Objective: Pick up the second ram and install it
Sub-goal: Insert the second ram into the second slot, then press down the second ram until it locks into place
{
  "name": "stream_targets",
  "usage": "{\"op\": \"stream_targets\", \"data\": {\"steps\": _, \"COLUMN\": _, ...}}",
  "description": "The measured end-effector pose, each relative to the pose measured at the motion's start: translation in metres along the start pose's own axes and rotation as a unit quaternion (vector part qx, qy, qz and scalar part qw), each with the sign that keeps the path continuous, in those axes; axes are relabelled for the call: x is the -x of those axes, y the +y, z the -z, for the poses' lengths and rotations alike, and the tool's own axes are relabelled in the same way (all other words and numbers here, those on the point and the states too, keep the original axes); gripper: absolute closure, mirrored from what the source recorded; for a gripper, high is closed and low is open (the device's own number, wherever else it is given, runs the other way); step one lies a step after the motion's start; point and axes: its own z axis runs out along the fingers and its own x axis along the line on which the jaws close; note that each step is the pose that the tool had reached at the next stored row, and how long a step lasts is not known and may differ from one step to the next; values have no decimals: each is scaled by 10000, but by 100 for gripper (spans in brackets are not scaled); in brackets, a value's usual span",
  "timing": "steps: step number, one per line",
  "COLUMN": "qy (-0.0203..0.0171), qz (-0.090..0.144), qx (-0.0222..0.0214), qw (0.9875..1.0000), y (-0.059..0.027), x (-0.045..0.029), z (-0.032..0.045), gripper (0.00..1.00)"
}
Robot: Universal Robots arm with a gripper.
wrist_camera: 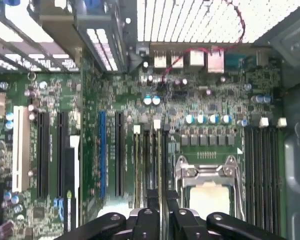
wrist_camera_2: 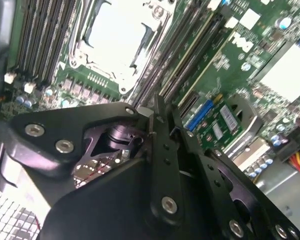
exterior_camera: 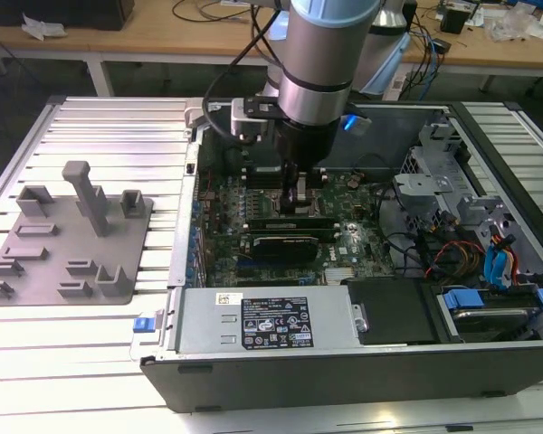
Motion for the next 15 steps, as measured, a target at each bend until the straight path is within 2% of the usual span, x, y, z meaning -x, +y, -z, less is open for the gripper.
{"op": "stream_targets", "data": {"steps": 1, "qy": 0, "qz": 0, "qx": 0, "qw": 10000, "y": -49, "x": 1, "z": 2, "gripper": 83}}
{"op": "stream_targets", "data": {"steps": 4, "qy": 0, "qz": -1, "qx": 0, "qw": 10000, "y": -58, "x": 1, "z": 2, "gripper": 85}}
{"op": "stream_targets", "data": {"steps": 5, "qy": 0, "qz": -1, "qx": 0, "qw": 10000, "y": -60, "x": 1, "z": 3, "gripper": 92}}
{"op": "stream_targets", "data": {"steps": 15, "qy": -1, "qz": -1, "qx": 0, "qw": 10000, "y": -73, "x": 1, "z": 3, "gripper": 92}}
